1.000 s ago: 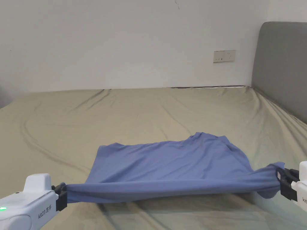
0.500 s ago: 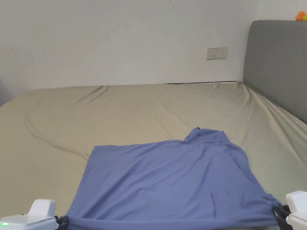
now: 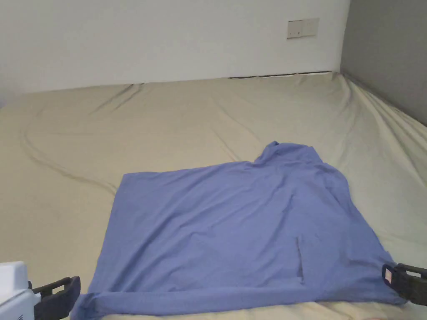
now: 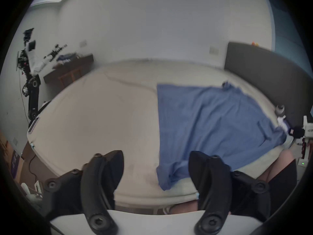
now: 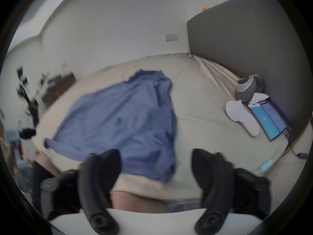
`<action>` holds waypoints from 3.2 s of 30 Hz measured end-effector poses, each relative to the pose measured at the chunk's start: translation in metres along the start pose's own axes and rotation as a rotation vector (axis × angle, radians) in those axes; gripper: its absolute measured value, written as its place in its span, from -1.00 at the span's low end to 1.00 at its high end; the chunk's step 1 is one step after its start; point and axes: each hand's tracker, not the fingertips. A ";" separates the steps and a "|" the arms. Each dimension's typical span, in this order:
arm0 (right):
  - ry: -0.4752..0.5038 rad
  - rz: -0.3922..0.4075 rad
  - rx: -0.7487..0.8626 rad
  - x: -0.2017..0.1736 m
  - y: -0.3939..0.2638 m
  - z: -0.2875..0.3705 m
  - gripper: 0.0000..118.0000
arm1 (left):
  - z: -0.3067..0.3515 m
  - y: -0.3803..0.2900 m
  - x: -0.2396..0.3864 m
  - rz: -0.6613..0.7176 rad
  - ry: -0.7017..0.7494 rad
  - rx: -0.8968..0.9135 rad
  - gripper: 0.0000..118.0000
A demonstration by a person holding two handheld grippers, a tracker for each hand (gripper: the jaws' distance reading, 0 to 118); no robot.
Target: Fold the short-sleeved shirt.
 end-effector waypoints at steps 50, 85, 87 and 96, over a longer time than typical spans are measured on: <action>-0.058 0.239 -0.151 -0.001 -0.010 -0.050 -0.95 | -0.038 -0.017 0.034 -0.076 -0.175 -0.192 -1.00; -0.213 0.112 0.173 0.034 0.123 -0.106 0.00 | -0.142 0.098 -0.007 0.087 -0.030 -0.151 -0.25; -0.153 0.075 0.165 0.030 0.108 -0.079 -0.19 | -0.100 0.089 -0.006 0.067 -0.006 -0.060 -0.40; -0.095 0.239 0.075 -0.016 0.045 -0.038 -1.00 | -0.047 0.024 0.013 -0.034 -0.067 -0.076 -1.00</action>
